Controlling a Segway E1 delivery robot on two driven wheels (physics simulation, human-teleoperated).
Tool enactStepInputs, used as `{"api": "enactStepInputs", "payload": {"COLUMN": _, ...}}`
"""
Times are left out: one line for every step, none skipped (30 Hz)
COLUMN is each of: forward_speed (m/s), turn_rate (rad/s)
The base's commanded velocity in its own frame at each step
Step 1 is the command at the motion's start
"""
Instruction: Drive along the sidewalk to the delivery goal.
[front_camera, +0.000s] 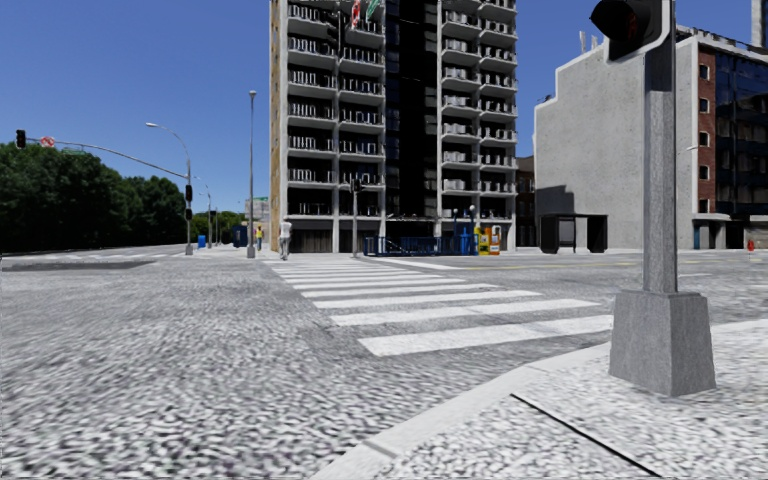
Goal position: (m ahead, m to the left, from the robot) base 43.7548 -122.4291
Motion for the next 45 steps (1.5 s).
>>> {"api": "enactStepInputs", "payload": {"forward_speed": 1.27, "turn_rate": -0.85}}
{"api": "enactStepInputs", "payload": {"forward_speed": 1.27, "turn_rate": -0.86}}
{"api": "enactStepInputs", "payload": {"forward_speed": 1.27, "turn_rate": -0.86}}
{"api": "enactStepInputs", "payload": {"forward_speed": 1.28, "turn_rate": -0.88}}
{"api": "enactStepInputs", "payload": {"forward_speed": 1.28, "turn_rate": -0.89}}
{"api": "enactStepInputs", "payload": {"forward_speed": 1.30, "turn_rate": -0.90}}
{"api": "enactStepInputs", "payload": {"forward_speed": 1.32, "turn_rate": -0.94}}
{"api": "enactStepInputs", "payload": {"forward_speed": 1.32, "turn_rate": -0.94}}
{"api": "enactStepInputs", "payload": {"forward_speed": 1.33, "turn_rate": -0.97}}
{"api": "enactStepInputs", "payload": {"forward_speed": 1.33, "turn_rate": -0.99}}
{"api": "enactStepInputs", "payload": {"forward_speed": 1.33, "turn_rate": -0.99}}
{"api": "enactStepInputs", "payload": {"forward_speed": 1.33, "turn_rate": -0.99}}
{"api": "enactStepInputs", "payload": {"forward_speed": 1.33, "turn_rate": -0.99}}
{"api": "enactStepInputs", "payload": {"forward_speed": 1.33, "turn_rate": -0.99}}
{"api": "enactStepInputs", "payload": {"forward_speed": 1.33, "turn_rate": -0.99}}
{"api": "enactStepInputs", "payload": {"forward_speed": 1.33, "turn_rate": -1.01}}
{"api": "enactStepInputs", "payload": {"forward_speed": 1.33, "turn_rate": -1.03}}
{"api": "enactStepInputs", "payload": {"forward_speed": 1.33, "turn_rate": -1.03}}
{"api": "enactStepInputs", "payload": {"forward_speed": 1.33, "turn_rate": -1.10}}
{"api": "enactStepInputs", "payload": {"forward_speed": 1.33, "turn_rate": -1.12}}
{"api": "enactStepInputs", "payload": {"forward_speed": 1.33, "turn_rate": -1.13}}
{"api": "enactStepInputs", "payload": {"forward_speed": 1.33, "turn_rate": -1.13}}
{"api": "enactStepInputs", "payload": {"forward_speed": 1.33, "turn_rate": -1.13}}
{"api": "enactStepInputs", "payload": {"forward_speed": 1.33, "turn_rate": -1.13}}
{"api": "enactStepInputs", "payload": {"forward_speed": 1.33, "turn_rate": -1.13}}
{"api": "enactStepInputs", "payload": {"forward_speed": 1.33, "turn_rate": -1.13}}
{"api": "enactStepInputs", "payload": {"forward_speed": 1.33, "turn_rate": -1.13}}
{"api": "enactStepInputs", "payload": {"forward_speed": 1.33, "turn_rate": -1.13}}
{"api": "enactStepInputs", "payload": {"forward_speed": 1.33, "turn_rate": -1.13}}
{"api": "enactStepInputs", "payload": {"forward_speed": 1.33, "turn_rate": -1.13}}
{"api": "enactStepInputs", "payload": {"forward_speed": 1.33, "turn_rate": -1.13}}
{"api": "enactStepInputs", "payload": {"forward_speed": 1.33, "turn_rate": -1.13}}
{"api": "enactStepInputs", "payload": {"forward_speed": 1.33, "turn_rate": -1.13}}
{"api": "enactStepInputs", "payload": {"forward_speed": 1.33, "turn_rate": -1.13}}
{"api": "enactStepInputs", "payload": {"forward_speed": 1.33, "turn_rate": -1.13}}
{"api": "enactStepInputs", "payload": {"forward_speed": 1.33, "turn_rate": -1.13}}
{"api": "enactStepInputs", "payload": {"forward_speed": 1.33, "turn_rate": -1.13}}
{"api": "enactStepInputs", "payload": {"forward_speed": 1.33, "turn_rate": -1.13}}
{"api": "enactStepInputs", "payload": {"forward_speed": 1.34, "turn_rate": -1.14}}
{"api": "enactStepInputs", "payload": {"forward_speed": 1.35, "turn_rate": -1.14}}
{"api": "enactStepInputs", "payload": {"forward_speed": 1.37, "turn_rate": -1.14}}
{"api": "enactStepInputs", "payload": {"forward_speed": 1.38, "turn_rate": -1.14}}
{"api": "enactStepInputs", "payload": {"forward_speed": 1.38, "turn_rate": -1.14}}
{"api": "enactStepInputs", "payload": {"forward_speed": 1.38, "turn_rate": -1.14}}
{"api": "enactStepInputs", "payload": {"forward_speed": 1.39, "turn_rate": -1.14}}
